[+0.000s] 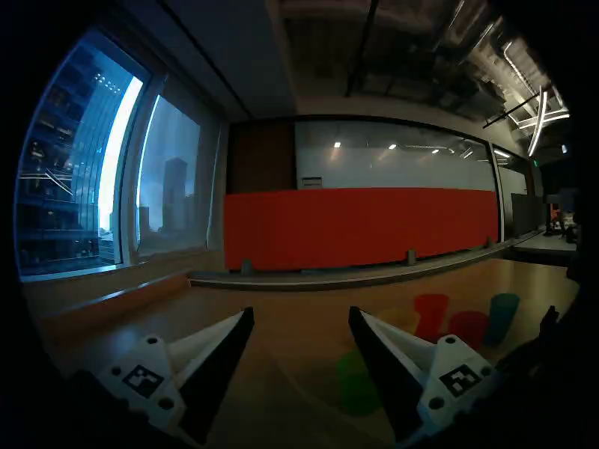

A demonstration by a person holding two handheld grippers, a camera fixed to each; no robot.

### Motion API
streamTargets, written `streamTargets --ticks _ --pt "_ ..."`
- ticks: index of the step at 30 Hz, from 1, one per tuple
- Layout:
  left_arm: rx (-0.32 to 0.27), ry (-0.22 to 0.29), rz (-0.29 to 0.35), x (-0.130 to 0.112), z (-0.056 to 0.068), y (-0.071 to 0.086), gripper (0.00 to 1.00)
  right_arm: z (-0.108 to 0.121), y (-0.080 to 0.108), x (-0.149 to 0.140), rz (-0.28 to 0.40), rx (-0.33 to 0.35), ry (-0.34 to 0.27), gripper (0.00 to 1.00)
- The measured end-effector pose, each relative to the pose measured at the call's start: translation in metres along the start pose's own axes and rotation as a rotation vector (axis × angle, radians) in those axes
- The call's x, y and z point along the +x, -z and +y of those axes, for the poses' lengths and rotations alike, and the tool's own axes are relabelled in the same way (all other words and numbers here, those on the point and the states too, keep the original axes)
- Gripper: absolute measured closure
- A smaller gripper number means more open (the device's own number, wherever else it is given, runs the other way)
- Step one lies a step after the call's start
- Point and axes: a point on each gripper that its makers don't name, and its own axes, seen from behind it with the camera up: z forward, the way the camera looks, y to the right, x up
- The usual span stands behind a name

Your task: Pour water

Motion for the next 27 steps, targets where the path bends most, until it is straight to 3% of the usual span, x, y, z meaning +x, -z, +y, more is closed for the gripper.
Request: streamTargets --ticks 27 --pt "-0.012 0.026 -0.021 -0.021 0.001 -0.001 0.06 0.008 0.000 0.007 0.004 -0.012 0.010 0.00"
